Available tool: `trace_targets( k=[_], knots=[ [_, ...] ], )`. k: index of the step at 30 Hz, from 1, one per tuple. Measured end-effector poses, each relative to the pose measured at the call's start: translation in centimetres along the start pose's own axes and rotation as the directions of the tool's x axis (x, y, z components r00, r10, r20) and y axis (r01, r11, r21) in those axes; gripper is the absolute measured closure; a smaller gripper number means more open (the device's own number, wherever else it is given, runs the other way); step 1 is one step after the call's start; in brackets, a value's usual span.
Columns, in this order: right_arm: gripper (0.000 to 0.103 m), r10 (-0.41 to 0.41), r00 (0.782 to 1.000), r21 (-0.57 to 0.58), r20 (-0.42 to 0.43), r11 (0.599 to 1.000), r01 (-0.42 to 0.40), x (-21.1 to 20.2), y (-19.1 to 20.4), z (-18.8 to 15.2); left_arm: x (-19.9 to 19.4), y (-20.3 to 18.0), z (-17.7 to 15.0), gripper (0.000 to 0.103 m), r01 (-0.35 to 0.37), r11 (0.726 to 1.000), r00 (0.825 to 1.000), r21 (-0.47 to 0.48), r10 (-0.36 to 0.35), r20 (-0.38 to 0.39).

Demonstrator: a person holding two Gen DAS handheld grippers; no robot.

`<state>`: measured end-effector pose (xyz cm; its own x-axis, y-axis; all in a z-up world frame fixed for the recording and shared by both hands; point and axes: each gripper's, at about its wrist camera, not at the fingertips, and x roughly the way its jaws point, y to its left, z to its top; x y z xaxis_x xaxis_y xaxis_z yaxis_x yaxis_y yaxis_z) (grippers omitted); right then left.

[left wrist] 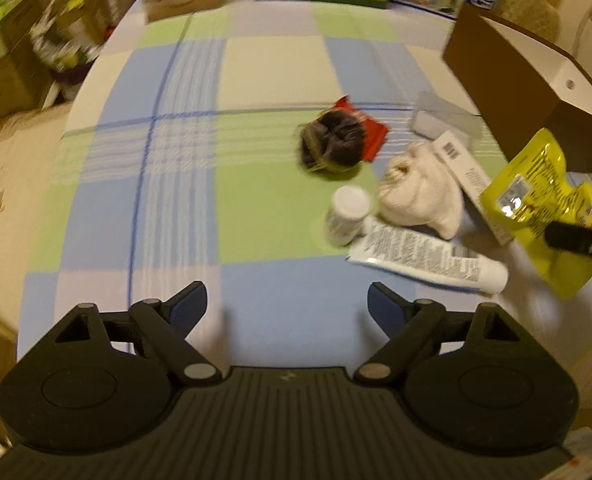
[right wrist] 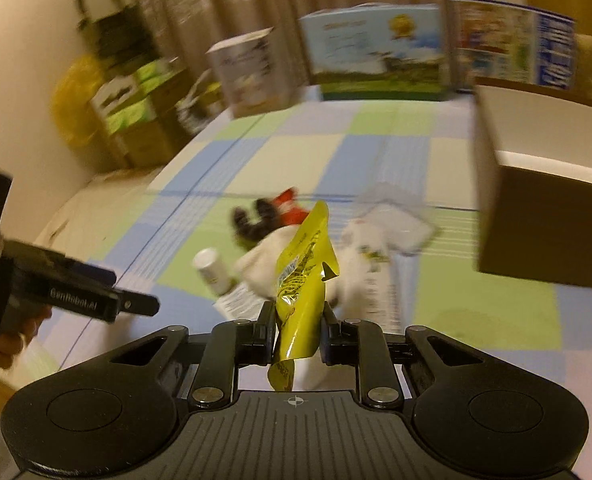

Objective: Organize objects
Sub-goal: 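Grasp the small white bottle with the left tool, then carry pouch and bottle to brown box while right tool releases pouch inside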

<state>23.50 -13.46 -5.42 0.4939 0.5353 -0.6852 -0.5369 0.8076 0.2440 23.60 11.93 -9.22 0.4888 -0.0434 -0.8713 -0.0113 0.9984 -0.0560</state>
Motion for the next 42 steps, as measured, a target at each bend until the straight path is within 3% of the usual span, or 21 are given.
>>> trace_targets(
  k=[11,18,24,34,42],
  knots=[
    [0.085,-0.171,0.984,0.159,0.052,0.974,0.161,-4.9,-4.9,-0.6,2.9,-2.1,3.0,0.035,0.079,0.989,0.995,0.121,-0.086,0.051],
    [0.085,-0.215,0.975,0.204,0.049,0.958,0.200,-6.7,-7.5,-1.0,4.7,-2.7,3.7,0.061,0.083,0.989,0.996,0.124,-0.088,0.035],
    [0.085,-0.197,0.979,0.188,0.057,0.965,0.183,-7.1,-9.1,-0.2,4.5,-3.4,3.9,0.079,0.069,0.992,0.996,0.107,-0.075,0.056],
    [0.085,-0.140,0.987,0.170,0.079,0.978,0.125,-7.9,-12.3,1.4,2.1,-4.5,4.1,0.080,0.003,0.999,0.996,0.043,-0.007,0.088],
    [0.085,-0.117,0.985,0.177,0.123,0.980,0.095,-9.8,-15.9,2.9,-2.3,-8.0,6.1,0.080,0.032,0.999,0.985,0.004,-0.033,0.167]
  ],
)
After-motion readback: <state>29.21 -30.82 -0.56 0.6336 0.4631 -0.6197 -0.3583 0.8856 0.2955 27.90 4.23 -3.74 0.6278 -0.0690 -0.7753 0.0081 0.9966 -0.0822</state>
